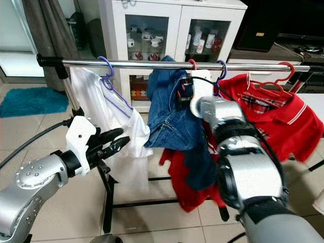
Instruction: Hang hanger
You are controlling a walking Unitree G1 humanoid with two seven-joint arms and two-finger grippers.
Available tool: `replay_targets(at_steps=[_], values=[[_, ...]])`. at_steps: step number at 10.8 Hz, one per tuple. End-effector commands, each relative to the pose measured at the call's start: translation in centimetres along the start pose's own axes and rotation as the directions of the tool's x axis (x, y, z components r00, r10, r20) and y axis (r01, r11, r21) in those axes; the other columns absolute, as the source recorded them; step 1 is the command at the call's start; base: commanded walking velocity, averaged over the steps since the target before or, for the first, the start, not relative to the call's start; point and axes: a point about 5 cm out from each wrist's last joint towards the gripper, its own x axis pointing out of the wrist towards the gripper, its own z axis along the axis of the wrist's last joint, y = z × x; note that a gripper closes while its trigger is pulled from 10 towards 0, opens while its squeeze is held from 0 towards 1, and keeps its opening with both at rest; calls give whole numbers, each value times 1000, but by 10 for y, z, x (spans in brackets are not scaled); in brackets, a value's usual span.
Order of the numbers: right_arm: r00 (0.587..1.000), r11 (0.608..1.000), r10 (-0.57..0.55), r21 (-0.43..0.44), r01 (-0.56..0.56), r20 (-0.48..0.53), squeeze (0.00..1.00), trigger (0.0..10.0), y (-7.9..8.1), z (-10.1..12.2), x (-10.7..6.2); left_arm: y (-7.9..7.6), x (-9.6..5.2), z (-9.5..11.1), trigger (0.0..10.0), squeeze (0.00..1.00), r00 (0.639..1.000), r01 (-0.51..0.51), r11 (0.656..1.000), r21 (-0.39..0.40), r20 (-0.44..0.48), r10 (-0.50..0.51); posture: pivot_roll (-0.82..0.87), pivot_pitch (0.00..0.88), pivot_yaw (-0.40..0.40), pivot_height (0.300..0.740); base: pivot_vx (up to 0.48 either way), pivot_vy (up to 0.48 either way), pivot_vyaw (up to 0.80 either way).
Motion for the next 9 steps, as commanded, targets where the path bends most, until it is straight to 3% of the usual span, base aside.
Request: replay_targets(at_steps=[1,2,3,5,6,7,8,9], values=[[999,998,15,-55,-12,48,1000,10000,-4,9,-5,1,-2,3,10000,0,1000,-11,1000,-1,12,11,135,75,-55,740,0,0,0],[988,984,110,-152,-92,112,1000,10000,-8,20,-25,7,-4,2,10000,0,998,-61,998,-2,7,61,143,69,-47,740,0,0,0],[977,971,169,-192,-142,129,1000,10000,-9,23,-42,12,-5,2,10000,0,995,-103,995,6,1,103,140,66,-38,740,0,0,0],[943,908,316,-322,-269,103,1000,10000,-18,17,-103,19,-10,-1,10000,0,989,-146,989,21,-17,146,137,64,-7,740,0,0,0],[940,899,327,-339,-278,97,1000,10000,-19,17,-109,19,-10,-1,10000,0,989,-149,989,20,-17,149,138,64,-6,740,0,0,0],[922,864,378,-388,-320,80,1000,10000,-20,18,-138,22,-13,-3,10000,0,982,-187,982,29,-31,188,140,64,-5,740,0,0,0],[908,860,404,-384,-337,108,1000,10000,-18,22,-146,26,-15,-5,10000,0,973,-226,974,32,-43,227,141,64,-7,740,0,0,0],[862,843,479,-360,-399,166,1000,10000,-3,28,-150,40,-23,-11,10000,0,932,-352,935,52,-75,355,142,64,-9,740,0,0,0]])
